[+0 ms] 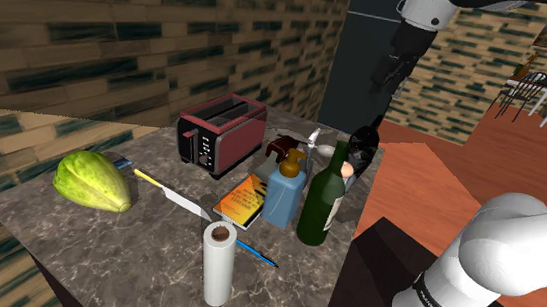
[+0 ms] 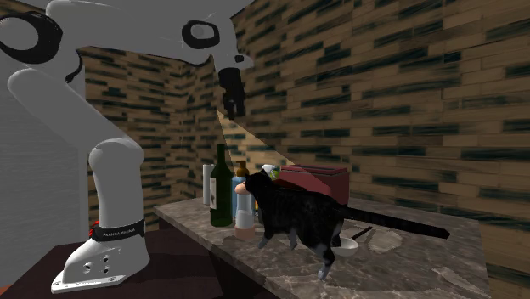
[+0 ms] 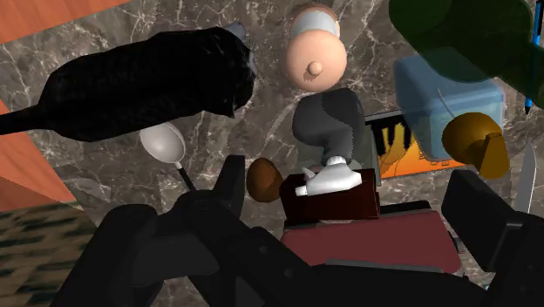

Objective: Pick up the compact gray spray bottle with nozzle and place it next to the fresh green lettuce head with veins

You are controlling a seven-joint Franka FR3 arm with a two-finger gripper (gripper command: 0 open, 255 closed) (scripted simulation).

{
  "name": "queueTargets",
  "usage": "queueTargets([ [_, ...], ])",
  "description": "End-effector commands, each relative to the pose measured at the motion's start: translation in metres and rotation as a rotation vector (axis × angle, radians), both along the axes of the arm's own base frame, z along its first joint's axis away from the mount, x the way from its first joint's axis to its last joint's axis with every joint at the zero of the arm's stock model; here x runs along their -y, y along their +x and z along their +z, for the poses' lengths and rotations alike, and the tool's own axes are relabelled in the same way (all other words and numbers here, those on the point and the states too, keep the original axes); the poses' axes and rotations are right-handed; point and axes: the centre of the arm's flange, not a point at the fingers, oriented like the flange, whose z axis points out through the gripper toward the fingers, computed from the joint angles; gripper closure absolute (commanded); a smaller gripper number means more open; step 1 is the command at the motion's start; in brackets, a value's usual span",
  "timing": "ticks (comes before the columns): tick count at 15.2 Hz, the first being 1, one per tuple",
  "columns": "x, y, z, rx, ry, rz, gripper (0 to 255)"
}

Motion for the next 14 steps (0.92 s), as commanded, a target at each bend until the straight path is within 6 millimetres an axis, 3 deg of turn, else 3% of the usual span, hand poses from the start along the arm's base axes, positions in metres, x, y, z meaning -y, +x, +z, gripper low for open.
queueTargets([
  [1,0.000,0.000,0.000,0.000,0.000,0.000,0],
  [8,0.008,0.087,-0.067,-0.174,0.129,-0.352,0],
  [14,0.029,0.147,-0.138,-0.322,0.239,-0.654,0],
])
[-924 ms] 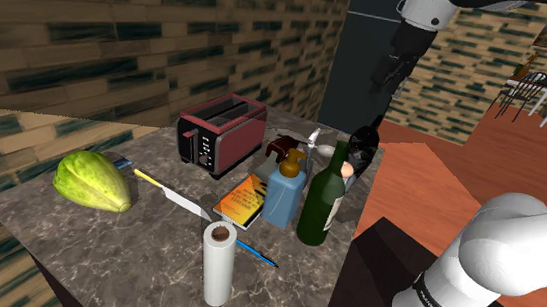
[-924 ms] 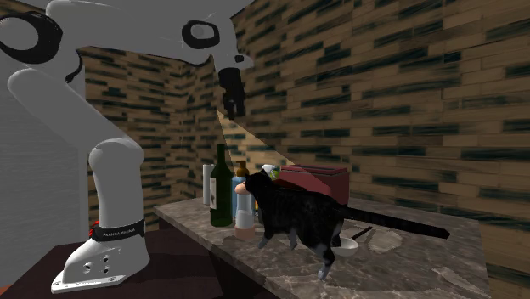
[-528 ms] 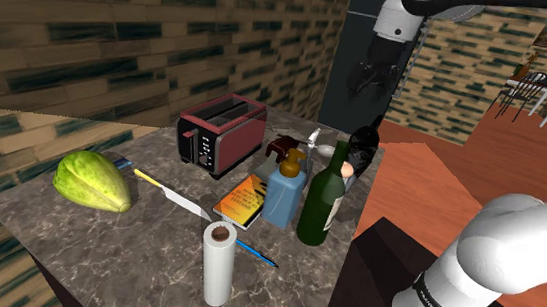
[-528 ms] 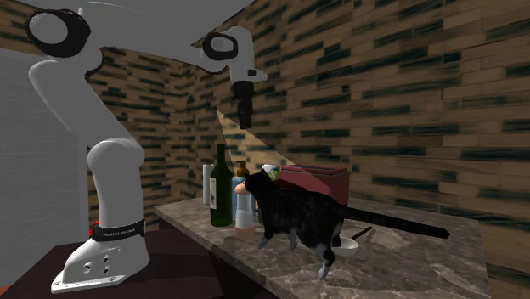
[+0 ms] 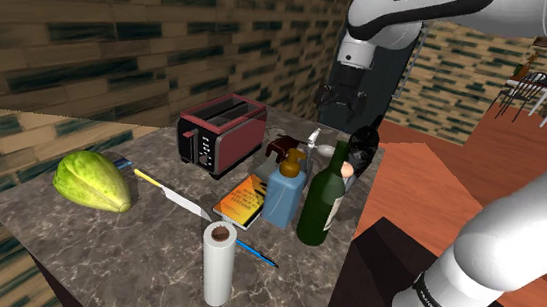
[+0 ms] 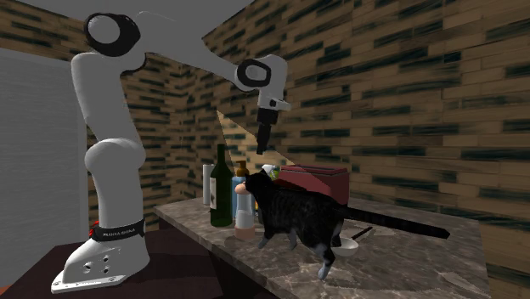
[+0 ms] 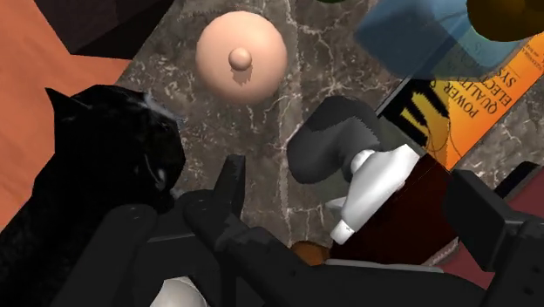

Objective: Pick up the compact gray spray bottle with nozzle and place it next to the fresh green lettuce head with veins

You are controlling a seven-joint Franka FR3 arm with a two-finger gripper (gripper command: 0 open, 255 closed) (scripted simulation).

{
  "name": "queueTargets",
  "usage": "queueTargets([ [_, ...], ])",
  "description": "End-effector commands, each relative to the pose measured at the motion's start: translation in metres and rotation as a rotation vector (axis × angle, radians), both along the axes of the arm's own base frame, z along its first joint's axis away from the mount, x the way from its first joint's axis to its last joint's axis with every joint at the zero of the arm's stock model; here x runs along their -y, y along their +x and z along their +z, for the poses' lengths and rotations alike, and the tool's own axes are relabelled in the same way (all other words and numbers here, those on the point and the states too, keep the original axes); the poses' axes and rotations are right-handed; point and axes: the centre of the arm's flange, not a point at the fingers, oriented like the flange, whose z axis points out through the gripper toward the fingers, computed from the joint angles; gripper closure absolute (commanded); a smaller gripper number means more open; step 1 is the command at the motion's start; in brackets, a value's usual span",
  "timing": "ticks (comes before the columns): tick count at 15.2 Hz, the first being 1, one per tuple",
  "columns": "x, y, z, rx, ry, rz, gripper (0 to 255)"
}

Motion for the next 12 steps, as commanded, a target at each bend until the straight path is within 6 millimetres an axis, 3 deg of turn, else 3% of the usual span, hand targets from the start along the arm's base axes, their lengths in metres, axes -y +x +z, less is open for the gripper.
queueTargets([
  [1,0.008,0.014,-0.025,-0.052,0.037,-0.106,0],
  [7,0.037,0.051,-0.107,-0.201,0.147,-0.408,0],
  [11,0.056,0.064,-0.166,-0.299,0.220,-0.607,0],
  [12,0.053,0.063,-0.170,-0.299,0.220,-0.607,0],
])
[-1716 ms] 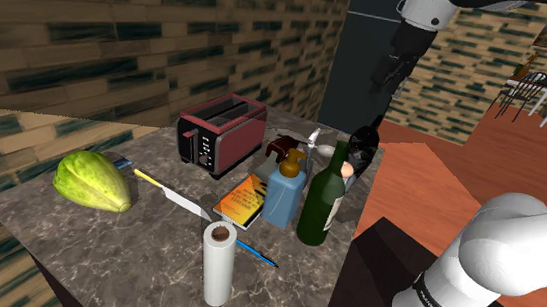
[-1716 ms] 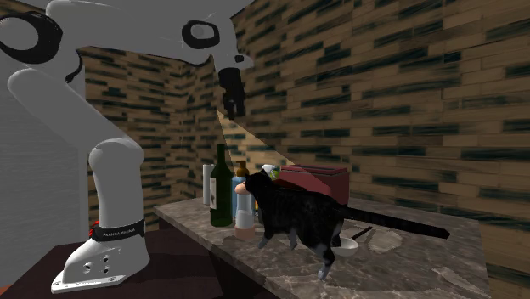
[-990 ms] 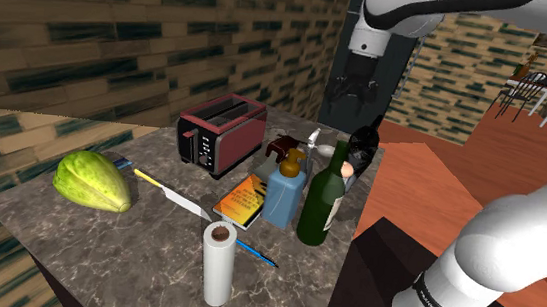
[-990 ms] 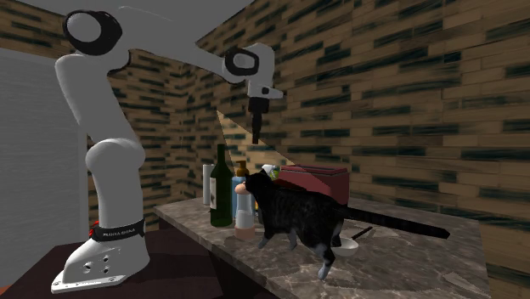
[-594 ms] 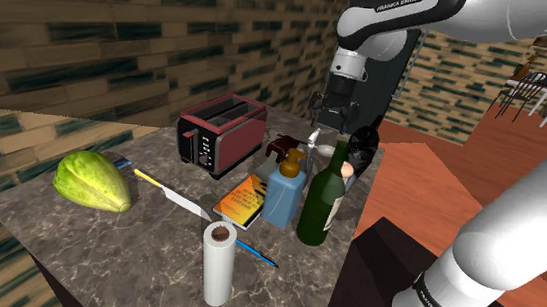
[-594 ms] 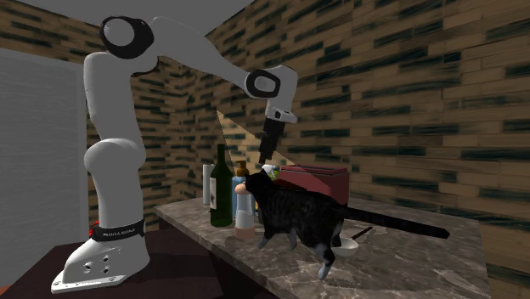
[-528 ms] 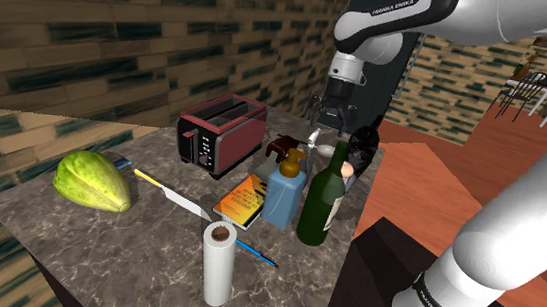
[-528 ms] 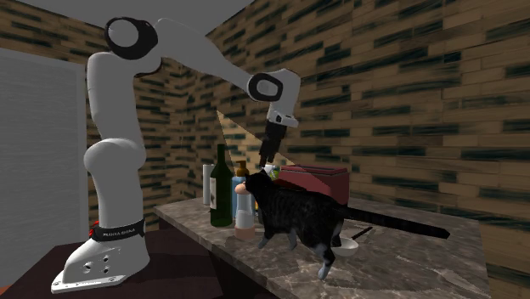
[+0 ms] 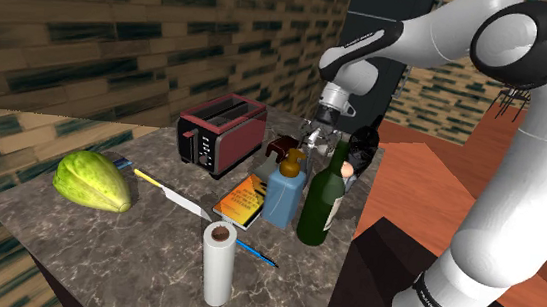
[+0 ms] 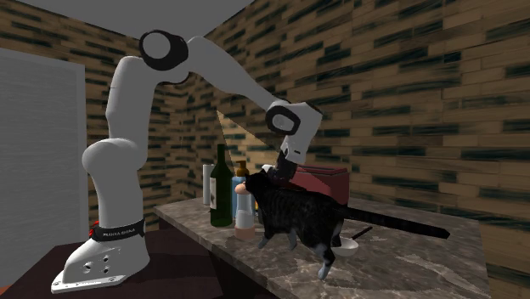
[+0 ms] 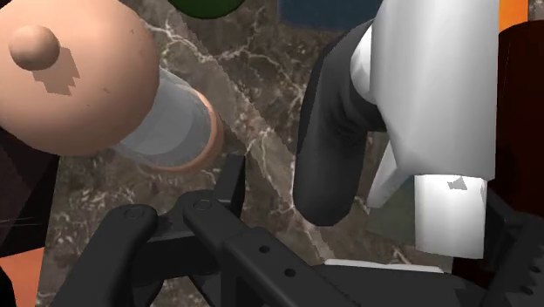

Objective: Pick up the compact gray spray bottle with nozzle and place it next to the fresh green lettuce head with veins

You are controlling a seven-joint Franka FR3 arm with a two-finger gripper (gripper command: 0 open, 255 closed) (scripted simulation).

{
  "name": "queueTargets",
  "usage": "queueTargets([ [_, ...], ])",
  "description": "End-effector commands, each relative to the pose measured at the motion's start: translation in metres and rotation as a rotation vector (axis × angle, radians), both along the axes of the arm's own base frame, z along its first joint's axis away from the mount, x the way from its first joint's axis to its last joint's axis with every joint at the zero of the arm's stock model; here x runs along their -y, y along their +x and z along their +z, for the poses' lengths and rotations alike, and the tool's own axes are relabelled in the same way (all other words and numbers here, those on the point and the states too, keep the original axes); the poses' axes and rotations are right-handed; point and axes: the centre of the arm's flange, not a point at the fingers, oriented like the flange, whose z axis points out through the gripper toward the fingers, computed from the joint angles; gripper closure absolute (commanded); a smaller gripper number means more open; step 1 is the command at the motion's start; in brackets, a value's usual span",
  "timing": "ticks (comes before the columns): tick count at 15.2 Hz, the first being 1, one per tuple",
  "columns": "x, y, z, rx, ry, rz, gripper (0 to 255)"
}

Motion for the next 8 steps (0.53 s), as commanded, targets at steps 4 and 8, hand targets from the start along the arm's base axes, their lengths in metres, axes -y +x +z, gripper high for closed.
queueTargets([
  [4,-0.009,-0.005,-0.028,-0.013,0.009,-0.028,0],
  [8,-0.016,-0.007,-0.039,-0.013,0.009,-0.028,0],
])
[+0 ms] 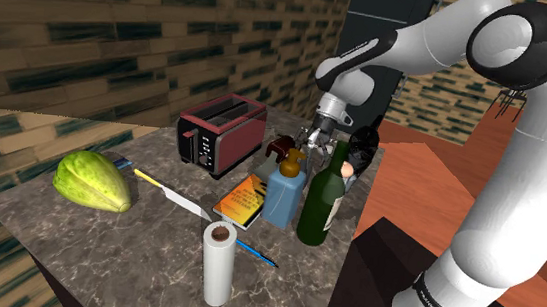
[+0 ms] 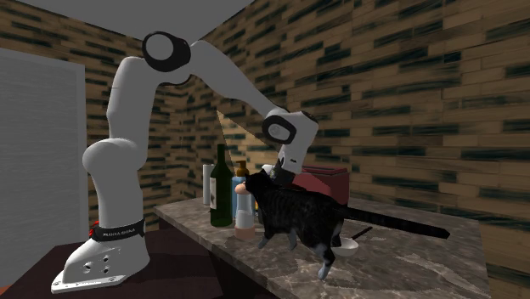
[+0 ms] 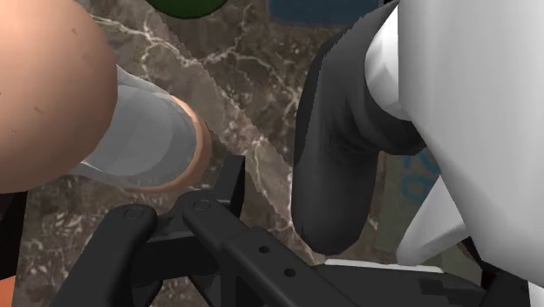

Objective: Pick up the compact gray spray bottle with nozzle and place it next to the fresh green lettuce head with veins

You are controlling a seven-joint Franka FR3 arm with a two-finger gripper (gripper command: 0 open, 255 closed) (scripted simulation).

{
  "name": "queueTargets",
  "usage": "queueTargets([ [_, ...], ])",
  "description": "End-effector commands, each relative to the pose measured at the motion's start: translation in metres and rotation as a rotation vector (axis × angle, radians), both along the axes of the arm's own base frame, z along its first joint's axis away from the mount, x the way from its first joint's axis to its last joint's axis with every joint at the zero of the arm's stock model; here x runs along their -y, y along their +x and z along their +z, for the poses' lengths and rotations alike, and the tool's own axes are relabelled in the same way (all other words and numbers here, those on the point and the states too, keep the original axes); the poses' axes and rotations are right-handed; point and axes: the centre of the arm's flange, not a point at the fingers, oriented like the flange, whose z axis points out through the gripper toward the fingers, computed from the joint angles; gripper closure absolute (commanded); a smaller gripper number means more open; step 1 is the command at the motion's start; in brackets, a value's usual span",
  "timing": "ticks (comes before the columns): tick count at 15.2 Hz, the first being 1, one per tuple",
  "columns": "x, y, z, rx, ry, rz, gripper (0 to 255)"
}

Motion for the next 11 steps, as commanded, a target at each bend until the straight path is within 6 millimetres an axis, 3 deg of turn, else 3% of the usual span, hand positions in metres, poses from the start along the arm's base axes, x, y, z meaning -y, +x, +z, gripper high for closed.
queueTargets([
  [1,-0.0066,-0.0016,-0.0106,-0.017,0.004,0.008,0],
  [7,-0.0066,-0.0015,-0.0106,-0.017,0.004,0.008,0],
  [8,-0.0042,0.0002,-0.0114,-0.017,0.004,0.008,255],
  [11,-0.0043,-0.0018,-0.0116,-0.017,0.004,0.008,255],
])
